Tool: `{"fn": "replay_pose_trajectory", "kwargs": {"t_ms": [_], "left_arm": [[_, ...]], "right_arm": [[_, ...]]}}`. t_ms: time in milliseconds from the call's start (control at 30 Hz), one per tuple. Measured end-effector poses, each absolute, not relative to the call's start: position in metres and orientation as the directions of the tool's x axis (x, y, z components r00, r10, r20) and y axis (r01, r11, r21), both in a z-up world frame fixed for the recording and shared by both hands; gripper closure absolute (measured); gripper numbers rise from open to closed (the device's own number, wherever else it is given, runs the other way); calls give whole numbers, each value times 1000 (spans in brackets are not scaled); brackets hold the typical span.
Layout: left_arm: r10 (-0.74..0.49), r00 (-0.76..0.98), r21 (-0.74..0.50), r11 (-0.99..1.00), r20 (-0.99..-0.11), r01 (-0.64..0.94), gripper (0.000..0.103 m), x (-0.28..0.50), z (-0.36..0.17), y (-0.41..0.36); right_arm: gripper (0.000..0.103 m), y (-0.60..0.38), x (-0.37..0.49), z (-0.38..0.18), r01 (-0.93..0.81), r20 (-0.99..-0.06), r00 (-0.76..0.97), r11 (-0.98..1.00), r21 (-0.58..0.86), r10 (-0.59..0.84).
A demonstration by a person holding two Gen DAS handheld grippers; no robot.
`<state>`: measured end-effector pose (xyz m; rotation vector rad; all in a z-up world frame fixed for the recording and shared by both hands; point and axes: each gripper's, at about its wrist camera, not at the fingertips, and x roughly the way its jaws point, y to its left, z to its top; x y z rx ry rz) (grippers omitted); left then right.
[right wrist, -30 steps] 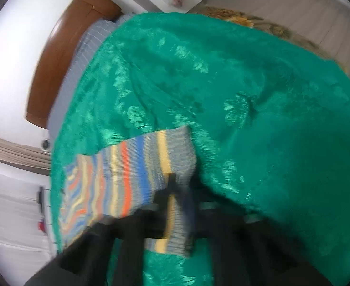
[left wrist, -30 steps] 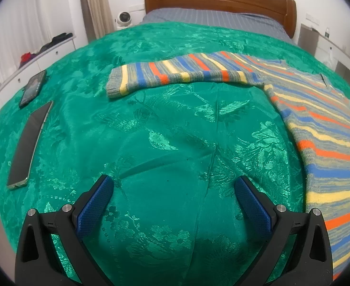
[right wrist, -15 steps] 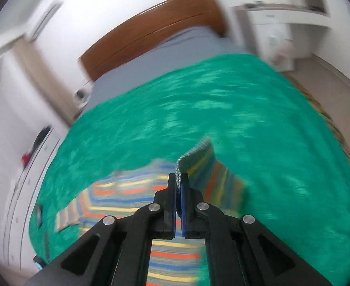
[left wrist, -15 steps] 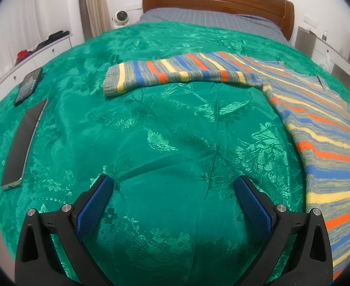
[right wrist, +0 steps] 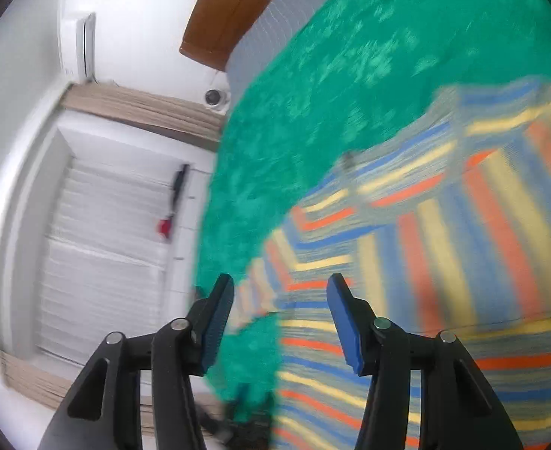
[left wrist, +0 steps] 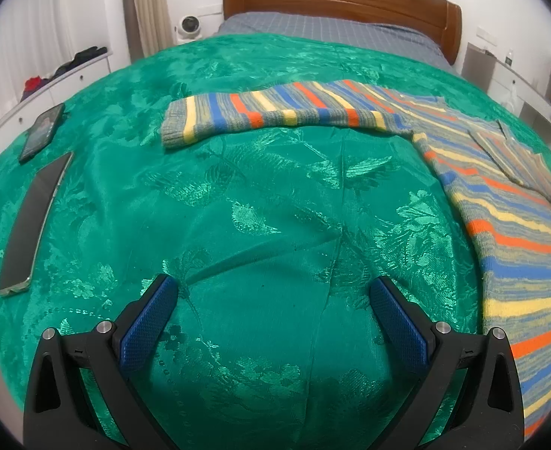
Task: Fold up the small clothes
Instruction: 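Grasp the folded sleeve edge with the right gripper and flatten it, then open the right gripper and withdraw it from the sleeve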
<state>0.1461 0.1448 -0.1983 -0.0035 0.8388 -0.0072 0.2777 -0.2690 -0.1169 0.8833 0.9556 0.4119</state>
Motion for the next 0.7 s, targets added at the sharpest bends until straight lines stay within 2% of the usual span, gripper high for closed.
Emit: {"fn": "replay_pose_trajectory", "kwargs": {"t_ms": [67,200,333,433,533,567,667,700], "left_arm": [[-5,669,-2,1000,-743,5,0,146,-199,144],[0,672,2,1000,-740,3,0,145,-200,143],[4,677,7,1000,-736,1,0,145,-202,143],[8,680,10,1000,-733,-1,0,144,-203,142],[6,680,5,1000,-733,-2,0,144,-203,142],[5,681,4,1000,-733,-3,0,144,-204,142],[6,683,4,1000,-730,-4,0,143,-204,143],[7,684,5,1000,-729,-4,0,143,-204,142]], "right_arm": [[41,-274,273,-112,74,-612,552,698,713,566],[40,-320,219,-126,137,-789,568,918,373,236],[39,-368,166,-150,265,-847,531,944,195,27],[39,-393,131,-169,354,-851,524,920,166,-48],[39,-405,99,-171,402,-805,575,908,118,-150],[36,-405,92,-171,413,-784,593,905,100,-184],[18,-410,71,-175,479,-739,610,876,56,-287],[16,-414,67,-180,504,-736,606,861,63,-301]]}}
